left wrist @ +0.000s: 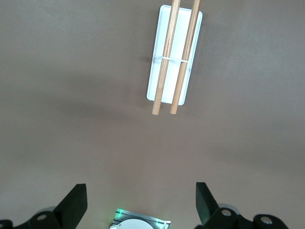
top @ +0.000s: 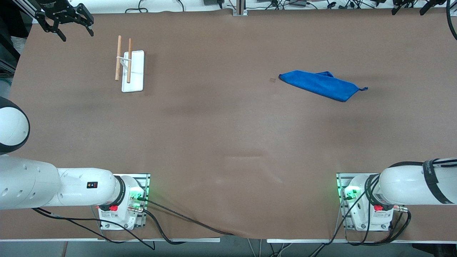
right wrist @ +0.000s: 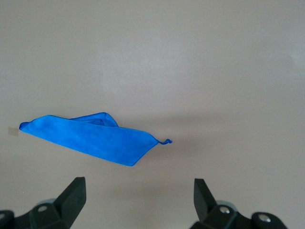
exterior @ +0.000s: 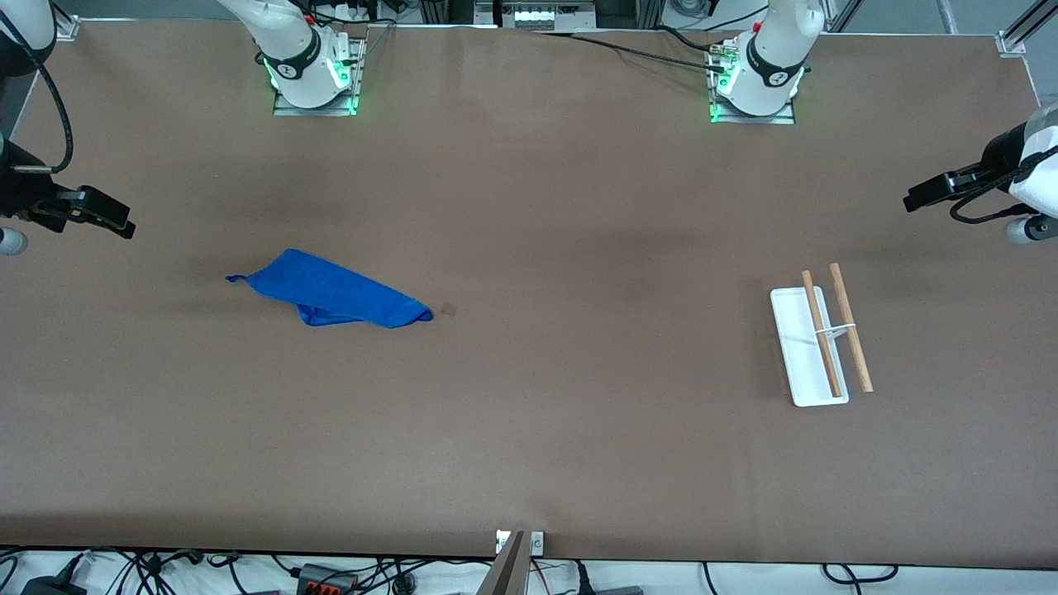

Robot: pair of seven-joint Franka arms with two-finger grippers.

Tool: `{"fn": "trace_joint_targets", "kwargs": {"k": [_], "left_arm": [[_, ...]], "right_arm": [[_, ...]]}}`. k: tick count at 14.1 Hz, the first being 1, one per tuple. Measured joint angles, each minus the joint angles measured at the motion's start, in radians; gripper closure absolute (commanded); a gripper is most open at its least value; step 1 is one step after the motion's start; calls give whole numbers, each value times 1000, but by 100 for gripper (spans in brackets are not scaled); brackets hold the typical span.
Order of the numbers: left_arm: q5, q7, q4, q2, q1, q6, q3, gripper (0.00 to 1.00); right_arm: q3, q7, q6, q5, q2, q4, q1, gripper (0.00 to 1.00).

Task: Pass towel and hang on rack
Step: 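Move the right gripper toward the blue towel's corner, then lower the right gripper and pinch the blue towel's corner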

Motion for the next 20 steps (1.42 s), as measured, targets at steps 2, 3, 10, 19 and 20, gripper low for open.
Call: {"fn": "trace_joint_targets", "kwargs": {"k": [2, 3, 10, 19, 20], "left_arm": [[-4, 0, 0, 0, 0, 0, 0, 0], [-10, 0, 0, 0, 0, 0, 0, 0], [-16, 0, 1, 1, 16, 0, 2, 0], [-17, 0, 2, 3, 16, 0, 1, 0], [-17, 0, 2, 3, 16, 0, 1, 0]], "right_arm": [[0, -1, 0, 0, 0, 0, 0, 0], [0, -1, 0, 0, 0, 0, 0, 0], [-5, -9, -3, -1, 12, -26, -1, 0], [-20, 84, 3, 1, 237, -93, -73, 0], [-20, 138, 4, 2, 262, -96, -74, 0]]}}
